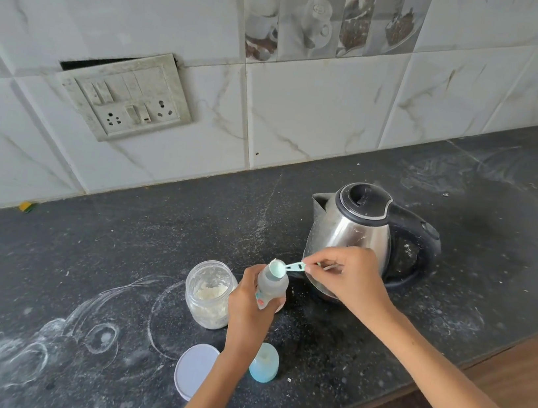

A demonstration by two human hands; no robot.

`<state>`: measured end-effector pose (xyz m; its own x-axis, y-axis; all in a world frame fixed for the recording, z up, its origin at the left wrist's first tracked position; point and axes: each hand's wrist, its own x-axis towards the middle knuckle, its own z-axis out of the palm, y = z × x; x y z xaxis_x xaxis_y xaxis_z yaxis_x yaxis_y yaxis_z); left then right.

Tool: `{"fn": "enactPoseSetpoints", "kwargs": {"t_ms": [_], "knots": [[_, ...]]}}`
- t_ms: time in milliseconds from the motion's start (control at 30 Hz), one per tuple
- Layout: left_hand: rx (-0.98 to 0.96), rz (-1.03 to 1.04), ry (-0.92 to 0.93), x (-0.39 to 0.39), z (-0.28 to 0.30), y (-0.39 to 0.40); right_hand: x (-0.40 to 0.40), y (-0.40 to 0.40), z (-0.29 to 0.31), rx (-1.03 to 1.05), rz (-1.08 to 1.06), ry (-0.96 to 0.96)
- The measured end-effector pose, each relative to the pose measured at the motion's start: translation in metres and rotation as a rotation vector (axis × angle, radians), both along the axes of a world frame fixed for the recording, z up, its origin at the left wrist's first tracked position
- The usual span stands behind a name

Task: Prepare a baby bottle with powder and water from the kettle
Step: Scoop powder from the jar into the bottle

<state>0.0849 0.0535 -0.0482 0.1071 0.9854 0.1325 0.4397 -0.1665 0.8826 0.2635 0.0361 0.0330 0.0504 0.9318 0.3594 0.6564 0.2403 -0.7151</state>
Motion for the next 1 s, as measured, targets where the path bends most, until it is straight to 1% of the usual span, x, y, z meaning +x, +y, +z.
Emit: {"fn": "enactPoseSetpoints", "kwargs": {"t_ms": [67,133,200,233,267,333,367,400,600,767,833,867,1000], "knots": [[-0.005,0.003,-0.008,-0.001,-0.001,0.001,0.001,0.002,0.001,-0.051,-0.033,0.082],[-0.016,0.005,-0.012,0.0,0.0,0.0,0.001,0.002,0.002,-0.057,-0.026,0.094],[-0.015,0.005,-0.013,0.0,0.0,0.0,0.0,0.0,0.003,-0.02,-0.01,0.068],[-0.014,0.006,-0.018,0.0,0.0,0.0,0.0,-0.001,0.003,0.017,0.002,0.018],[-0.015,0.005,-0.026,0.0,0.0,0.0,-0.001,-0.002,0.001,0.071,0.032,-0.075],[-0.013,0.002,-0.029,0.001,-0.001,0.0,-0.002,-0.002,-0.003,0.183,0.132,-0.355],[-0.007,0.001,-0.021,0.001,-0.001,0.0,-0.003,-0.001,-0.005,0.228,0.177,-0.463],[-0.002,0.002,-0.012,0.002,-0.002,0.0,-0.002,0.0,-0.008,0.256,0.204,-0.523],[0.015,-0.004,0.012,0.001,-0.001,0.001,0.002,0.001,-0.017,0.313,0.278,-0.597],[0.041,-0.011,0.041,0.0,0.002,0.002,0.007,-0.003,-0.015,0.314,0.31,-0.619],[0.037,-0.012,0.037,0.0,0.0,0.001,0.007,-0.002,-0.015,0.292,0.289,-0.587],[0.031,-0.011,0.03,0.001,-0.001,0.0,0.007,-0.002,-0.014,0.268,0.257,-0.528],[-0.023,0.003,0.016,0.002,-0.008,0.0,0.003,0.002,-0.005,0.097,0.116,-0.191]]}}
